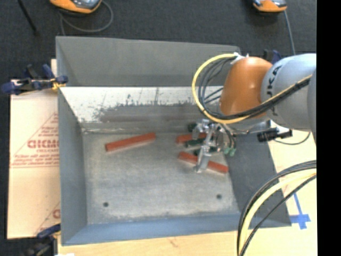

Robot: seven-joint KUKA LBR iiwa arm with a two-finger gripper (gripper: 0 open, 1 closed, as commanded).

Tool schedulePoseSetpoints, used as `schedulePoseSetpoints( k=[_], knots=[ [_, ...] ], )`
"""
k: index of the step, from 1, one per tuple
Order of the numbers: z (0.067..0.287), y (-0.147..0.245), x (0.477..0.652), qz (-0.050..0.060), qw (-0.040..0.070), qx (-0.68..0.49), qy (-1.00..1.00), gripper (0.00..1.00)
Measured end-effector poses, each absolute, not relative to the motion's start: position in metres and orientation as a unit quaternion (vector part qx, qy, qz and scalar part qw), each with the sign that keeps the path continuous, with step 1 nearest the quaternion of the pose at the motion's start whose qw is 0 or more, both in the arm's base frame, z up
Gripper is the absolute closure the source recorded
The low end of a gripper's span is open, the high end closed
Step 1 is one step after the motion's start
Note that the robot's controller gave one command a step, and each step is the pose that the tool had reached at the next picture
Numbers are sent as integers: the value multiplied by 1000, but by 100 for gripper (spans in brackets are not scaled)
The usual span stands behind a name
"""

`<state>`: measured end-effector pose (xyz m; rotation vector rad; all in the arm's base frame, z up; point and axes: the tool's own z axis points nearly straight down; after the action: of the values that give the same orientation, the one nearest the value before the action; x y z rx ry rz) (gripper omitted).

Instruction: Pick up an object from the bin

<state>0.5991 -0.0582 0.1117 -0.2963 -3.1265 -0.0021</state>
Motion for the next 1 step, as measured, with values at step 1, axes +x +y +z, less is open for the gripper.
schedulePoseSetpoints(
  k=[1],
  knots=[
    [71,-54,602,-1,-4,-178,-984,0]
  ],
)
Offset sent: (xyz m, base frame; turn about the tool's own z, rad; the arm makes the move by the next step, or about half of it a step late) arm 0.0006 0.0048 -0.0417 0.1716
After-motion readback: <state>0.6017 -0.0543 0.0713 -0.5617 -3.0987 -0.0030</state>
